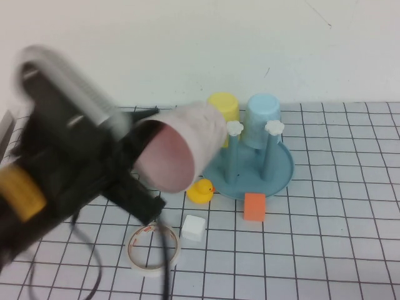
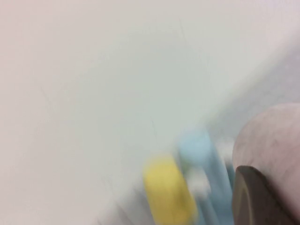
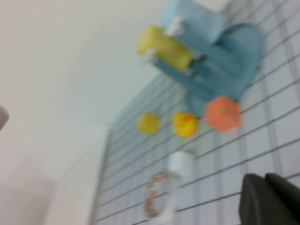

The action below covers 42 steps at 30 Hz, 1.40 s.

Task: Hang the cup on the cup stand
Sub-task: Adjust the cup with two arms

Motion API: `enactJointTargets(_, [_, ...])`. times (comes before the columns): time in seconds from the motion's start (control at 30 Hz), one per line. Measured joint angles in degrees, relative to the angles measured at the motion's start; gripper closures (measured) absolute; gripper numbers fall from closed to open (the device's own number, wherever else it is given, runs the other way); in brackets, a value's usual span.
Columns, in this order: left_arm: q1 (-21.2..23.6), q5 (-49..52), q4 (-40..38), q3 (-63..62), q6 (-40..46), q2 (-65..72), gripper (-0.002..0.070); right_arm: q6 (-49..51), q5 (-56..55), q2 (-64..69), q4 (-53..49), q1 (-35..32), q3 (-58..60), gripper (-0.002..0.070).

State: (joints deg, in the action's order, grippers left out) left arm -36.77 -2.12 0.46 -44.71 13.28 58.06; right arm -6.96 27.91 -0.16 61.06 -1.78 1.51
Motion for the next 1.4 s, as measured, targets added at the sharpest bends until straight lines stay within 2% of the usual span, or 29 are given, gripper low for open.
enactJointTargets(0.1, [0.0, -15.82, 0.41, 6.85, 1.88, -3.82, 0.0668, -10.0, 1.35, 3.67, 13.78, 0.0, 0.0, 0.0678])
enactJointTargets(0.23, [0.0, -26.32, 0.41, 10.89, 6.52, -3.71, 0.0668, -25.75, 5.82, 12.91, 28.63, 0.0, -2.33, 0.0678])
enactJointTargets(0.4, [0.0, -34.14, 0.41, 11.42, 9.33, -0.28, 0.0668, -34.15, 14.77, 28.97, 34.81, 0.0, -11.8, 0.0675])
enactJointTargets(0.47, [0.0, -37.51, 0.41, 11.42, 9.95, 1.17, 0.0668, -36.09, 19.78, 35.39, 35.31, 0.0, -15.16, 0.0651])
enactJointTargets(0.57, [0.0, -40.31, 0.41, 11.42, 10.31, 3.13, 0.0668, -36.92, 26.24, 45.09, 35.31, 0.0, -20.09, 0.0532])
enactJointTargets(0.73, [0.0, -40.98, 0.41, 11.42, 10.49, 5.02, 0.0669, -33.41, 35.53, 60.11, 35.31, 0.0, -28.3, 0.0156])
enactJointTargets(0.8, [0.0, -40.98, 0.41, 11.42, 10.49, 5.26, 0.0669, -31.39, 36.53, 64.32, 35.31, 0.56, -31.33, 0.0064])
enactJointTargets(0.87, [0.0, -40.98, 0.41, 11.42, 10.59, 5.36, 0.0669, -29.1, 36.87, 67.73, 35.31, 2.04, -34.53, 0.0018])
enactJointTargets(1.03, [0.0, -40.76, 0.41, 11.42, 11.97, 5.49, 0.0669, -25.93, 33.24, 73.61, 35.31, 8.56, -44.77, -0.001])
enactJointTargets(1.4, [0.0, -40.53, 0.41, 11.42, 12.19, 5.49, 0.0669, -24.62, 21.8, 83.64, 35.31, 20.62, -63.2, -0.0014])
